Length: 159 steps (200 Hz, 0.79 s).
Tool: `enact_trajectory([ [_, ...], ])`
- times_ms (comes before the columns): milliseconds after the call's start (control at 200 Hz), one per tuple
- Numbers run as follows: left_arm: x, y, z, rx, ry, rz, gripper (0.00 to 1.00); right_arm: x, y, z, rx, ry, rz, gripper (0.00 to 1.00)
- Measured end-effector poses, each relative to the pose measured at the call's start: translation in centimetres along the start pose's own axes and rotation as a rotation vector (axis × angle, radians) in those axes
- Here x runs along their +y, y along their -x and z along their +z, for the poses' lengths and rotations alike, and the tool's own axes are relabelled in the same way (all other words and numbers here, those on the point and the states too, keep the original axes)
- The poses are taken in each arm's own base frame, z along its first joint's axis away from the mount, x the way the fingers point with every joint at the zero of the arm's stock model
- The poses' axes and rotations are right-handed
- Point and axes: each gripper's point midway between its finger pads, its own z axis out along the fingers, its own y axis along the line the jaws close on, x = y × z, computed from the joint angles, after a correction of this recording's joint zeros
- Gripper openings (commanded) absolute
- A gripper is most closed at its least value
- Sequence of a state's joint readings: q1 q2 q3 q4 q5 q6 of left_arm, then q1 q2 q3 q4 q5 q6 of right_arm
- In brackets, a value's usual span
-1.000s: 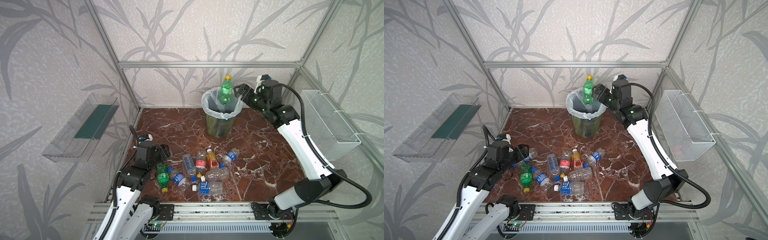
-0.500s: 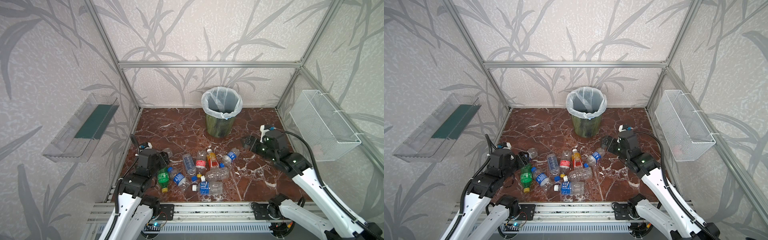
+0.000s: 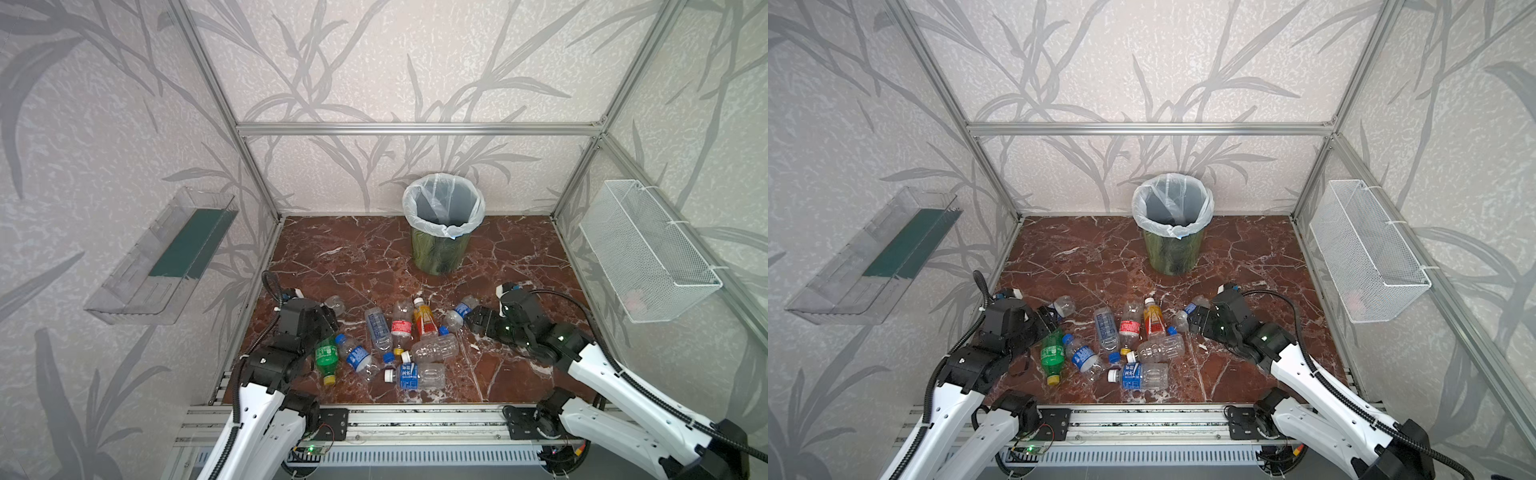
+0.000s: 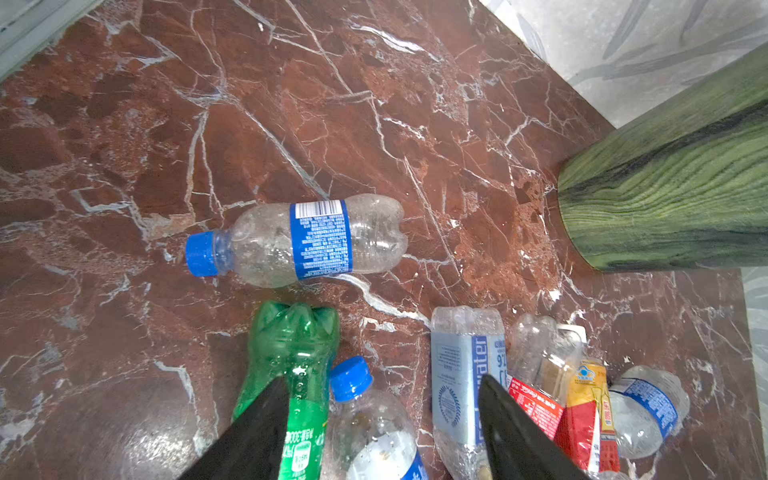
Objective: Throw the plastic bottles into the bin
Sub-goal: 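Lower the left gripper onto the second green Sprite bottle and close it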
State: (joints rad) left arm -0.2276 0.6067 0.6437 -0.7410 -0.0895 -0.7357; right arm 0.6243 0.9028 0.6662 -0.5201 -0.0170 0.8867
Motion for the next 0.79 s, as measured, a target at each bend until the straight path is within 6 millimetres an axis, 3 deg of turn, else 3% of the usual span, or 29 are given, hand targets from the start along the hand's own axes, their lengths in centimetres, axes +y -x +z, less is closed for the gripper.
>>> enact_trajectory([
  [295,2.2,-1.4,1.6,0.075,0.148,-0.007,0.85,-0.2,-0.3,0.6,0.007,-0.004,0.004,0.94],
  [795,6.0,-6.1,4.4,0.204,0.3,-0.078,0.79,-0.4,-0.2,0.8,-0.005,-0.007,0.007,0.95],
])
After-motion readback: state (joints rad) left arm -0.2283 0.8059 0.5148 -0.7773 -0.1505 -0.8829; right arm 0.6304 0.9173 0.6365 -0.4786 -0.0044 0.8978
